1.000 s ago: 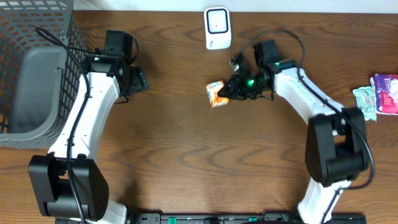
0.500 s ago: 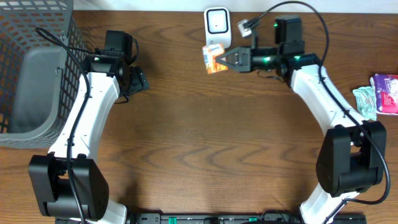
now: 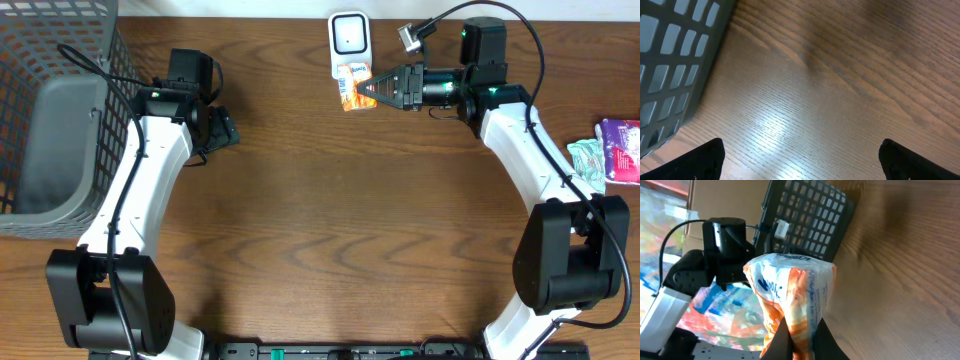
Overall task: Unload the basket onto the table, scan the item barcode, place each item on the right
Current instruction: 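Carry the Kleenex packet up to the scanner face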
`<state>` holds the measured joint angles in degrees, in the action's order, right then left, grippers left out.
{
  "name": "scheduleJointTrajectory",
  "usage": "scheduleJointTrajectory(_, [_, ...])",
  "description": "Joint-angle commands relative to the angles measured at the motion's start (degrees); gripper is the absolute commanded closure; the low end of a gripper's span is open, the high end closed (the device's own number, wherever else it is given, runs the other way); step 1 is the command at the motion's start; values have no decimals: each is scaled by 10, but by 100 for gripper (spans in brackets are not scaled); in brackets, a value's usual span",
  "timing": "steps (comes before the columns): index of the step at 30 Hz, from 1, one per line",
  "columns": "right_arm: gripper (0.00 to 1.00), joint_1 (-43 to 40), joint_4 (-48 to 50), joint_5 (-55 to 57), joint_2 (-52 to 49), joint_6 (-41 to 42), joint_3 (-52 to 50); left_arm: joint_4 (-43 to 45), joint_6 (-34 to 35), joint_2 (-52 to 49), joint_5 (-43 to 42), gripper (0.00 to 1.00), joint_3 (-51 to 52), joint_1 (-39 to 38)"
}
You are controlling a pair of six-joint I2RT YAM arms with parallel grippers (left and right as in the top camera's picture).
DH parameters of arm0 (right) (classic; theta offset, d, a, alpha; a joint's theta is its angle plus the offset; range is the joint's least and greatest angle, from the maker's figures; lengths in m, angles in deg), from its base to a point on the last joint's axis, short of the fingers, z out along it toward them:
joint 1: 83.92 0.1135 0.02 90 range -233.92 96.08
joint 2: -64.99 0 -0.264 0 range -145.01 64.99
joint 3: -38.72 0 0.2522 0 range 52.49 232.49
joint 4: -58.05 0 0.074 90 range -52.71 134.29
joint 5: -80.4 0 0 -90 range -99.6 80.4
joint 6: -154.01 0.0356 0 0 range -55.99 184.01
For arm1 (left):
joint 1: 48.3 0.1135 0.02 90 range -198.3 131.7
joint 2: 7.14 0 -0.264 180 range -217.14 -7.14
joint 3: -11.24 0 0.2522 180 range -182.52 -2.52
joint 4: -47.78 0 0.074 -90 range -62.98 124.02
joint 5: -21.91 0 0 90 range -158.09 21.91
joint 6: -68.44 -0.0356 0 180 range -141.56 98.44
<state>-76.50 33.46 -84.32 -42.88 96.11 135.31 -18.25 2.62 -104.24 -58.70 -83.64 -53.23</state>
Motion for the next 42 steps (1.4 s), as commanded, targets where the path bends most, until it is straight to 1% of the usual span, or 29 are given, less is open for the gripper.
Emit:
scheduleJointTrajectory(1, [99, -6, 2, -17, 5, 21, 8, -2, 7, -2, 10, 2, -5, 2])
scheduleJointTrajectory(11, [99, -1, 9, -2, 5, 28, 8, -2, 7, -2, 10, 2, -5, 2])
scheduleJointTrajectory(18, [99, 33, 10, 82, 10, 28, 8, -2, 7, -2, 10, 2, -5, 2])
scheduleJointTrajectory(21, [98, 64, 7, 164, 16, 28, 8, -2, 7, -2, 10, 2, -5, 2])
scheduleJointTrajectory(23, [98, 83, -2, 239, 22, 21, 8, -2, 7, -2, 10, 2, -5, 2])
scheduleJointTrajectory(25, [98, 99, -19, 323, 26, -3, 9, -2, 7, -2, 10, 2, -5, 2])
scheduleJointTrajectory(27, [99, 110, -58, 409, 26, -16, 17, -2, 7, -2, 10, 2, -5, 2])
scheduleJointTrajectory(32, [99, 132, -131, 513, 26, -68, 40, -2, 7, -2, 10, 2, -5, 2])
scheduleJointTrajectory(37, [99, 165, -216, 713, 26, -96, 78, -2, 7, -2, 10, 2, -5, 2])
scheduleJointTrajectory(39, [99, 176, -228, 770, 26, -106, 85, -2, 7, -2, 10, 2, -5, 2])
scheduleJointTrajectory(42, [99, 190, -239, 825, 26, -110, 89, -2, 7, -2, 10, 2, -5, 2])
